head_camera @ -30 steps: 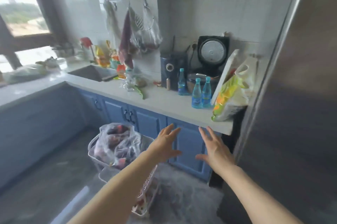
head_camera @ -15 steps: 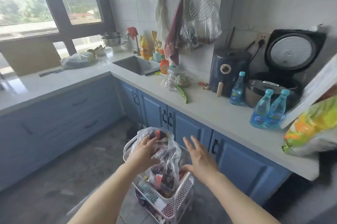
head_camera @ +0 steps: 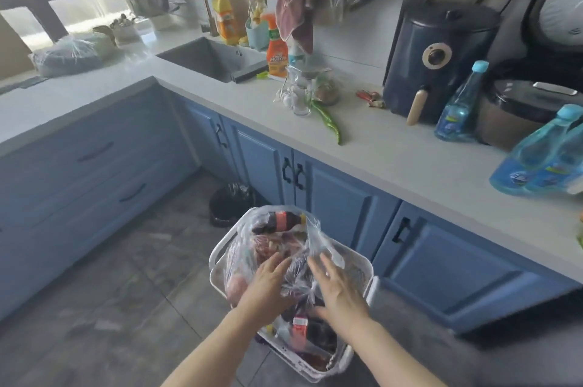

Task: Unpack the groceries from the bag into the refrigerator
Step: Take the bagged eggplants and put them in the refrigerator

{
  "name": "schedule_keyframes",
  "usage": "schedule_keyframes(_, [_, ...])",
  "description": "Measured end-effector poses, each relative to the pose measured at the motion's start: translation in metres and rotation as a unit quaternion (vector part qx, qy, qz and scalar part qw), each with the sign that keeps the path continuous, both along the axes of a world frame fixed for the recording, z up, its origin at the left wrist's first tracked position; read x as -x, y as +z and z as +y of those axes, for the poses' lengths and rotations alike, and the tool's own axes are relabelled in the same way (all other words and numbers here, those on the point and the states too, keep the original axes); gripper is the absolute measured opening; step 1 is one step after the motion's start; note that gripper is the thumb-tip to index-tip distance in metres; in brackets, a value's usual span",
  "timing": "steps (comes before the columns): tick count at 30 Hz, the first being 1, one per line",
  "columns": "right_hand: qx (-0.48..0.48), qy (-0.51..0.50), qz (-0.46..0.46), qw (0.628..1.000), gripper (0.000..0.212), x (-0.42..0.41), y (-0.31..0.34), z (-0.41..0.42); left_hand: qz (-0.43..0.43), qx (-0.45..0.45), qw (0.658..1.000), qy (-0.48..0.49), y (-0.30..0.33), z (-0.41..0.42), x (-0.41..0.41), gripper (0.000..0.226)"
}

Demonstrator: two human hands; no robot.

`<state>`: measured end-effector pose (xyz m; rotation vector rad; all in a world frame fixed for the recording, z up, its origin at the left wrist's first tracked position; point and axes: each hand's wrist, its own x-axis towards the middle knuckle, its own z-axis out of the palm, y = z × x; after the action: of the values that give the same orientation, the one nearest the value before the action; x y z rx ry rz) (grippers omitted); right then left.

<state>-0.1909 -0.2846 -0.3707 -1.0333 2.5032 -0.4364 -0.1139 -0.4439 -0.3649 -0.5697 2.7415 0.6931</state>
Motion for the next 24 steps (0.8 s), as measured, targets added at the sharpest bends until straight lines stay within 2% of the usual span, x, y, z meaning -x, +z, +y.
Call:
schedule_keyframes(3, [-0.010,-0.002,-0.009,1.000,0.102,-0.001,-0.029,-0.018,0.000,-0.037,0.999,0.001,-0.033,0.004,0.006,0.087])
schedule_keyframes(6, [-0.017,-0.001,-0.014,1.000,0.115,0.001,-0.058,-0.032,0.021,-0.031,0.999,0.003,-0.058,0.002,0.006,0.083])
schedule_keyframes(12, [-0.021,0.048,-0.036,0.998,0.101,0.013,-0.084,-0.040,0.026,-0.026,0.999,0.003,-0.092,-0.009,0.005,0.089])
schedule_keyframes(17, [-0.085,0.023,0.051,0.995,0.109,0.026,-0.088,-0.015,0.009,-0.024,0.999,0.020,-0.104,-0.003,0.008,0.095])
schedule_keyframes(19, [-0.108,0.016,0.087,0.990,0.105,0.030,-0.088,-0.008,0.012,-0.021,0.999,0.034,-0.105,0.004,0.010,0.099])
schedule_keyframes(24, [-0.116,0.030,0.097,0.988,0.101,0.042,-0.089,0.005,-0.007,-0.012,0.999,0.048,-0.109,0.022,0.023,0.107])
